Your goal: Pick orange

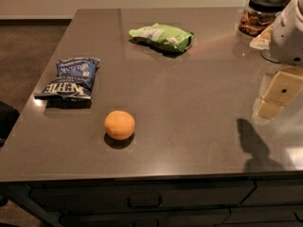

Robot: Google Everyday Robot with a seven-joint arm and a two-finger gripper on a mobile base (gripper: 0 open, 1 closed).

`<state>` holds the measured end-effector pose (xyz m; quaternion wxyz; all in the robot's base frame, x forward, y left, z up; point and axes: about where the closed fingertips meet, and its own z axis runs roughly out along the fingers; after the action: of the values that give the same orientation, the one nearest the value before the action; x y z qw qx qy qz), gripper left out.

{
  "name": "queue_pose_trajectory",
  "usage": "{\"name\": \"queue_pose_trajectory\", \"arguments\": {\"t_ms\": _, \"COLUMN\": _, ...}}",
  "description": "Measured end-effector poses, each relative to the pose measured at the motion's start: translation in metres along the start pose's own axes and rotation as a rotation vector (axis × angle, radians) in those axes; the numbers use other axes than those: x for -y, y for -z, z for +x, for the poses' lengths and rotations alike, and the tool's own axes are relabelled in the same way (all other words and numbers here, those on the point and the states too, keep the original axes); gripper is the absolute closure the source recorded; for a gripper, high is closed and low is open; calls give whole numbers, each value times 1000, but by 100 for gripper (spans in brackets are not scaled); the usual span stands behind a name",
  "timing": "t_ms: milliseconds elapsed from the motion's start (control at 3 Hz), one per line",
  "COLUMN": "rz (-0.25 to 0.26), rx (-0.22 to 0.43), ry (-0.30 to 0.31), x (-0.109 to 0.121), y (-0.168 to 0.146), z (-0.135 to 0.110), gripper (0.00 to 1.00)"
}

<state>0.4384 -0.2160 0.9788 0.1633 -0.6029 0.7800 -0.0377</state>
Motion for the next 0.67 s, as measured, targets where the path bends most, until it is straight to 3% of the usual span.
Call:
{"name": "queue_pose_trajectory", "arguments": {"t_ms": 333, "rz": 0, "rx": 0, "ry": 0, "x": 0, "y": 0, "z": 0, "gripper": 0}}
{"name": "queue_pose_trajectory", "arguments": {"t_ms": 667, "rz": -55, "rx": 33, "ry": 18, "x": 4, "y": -13, "z": -22, "gripper": 0}}
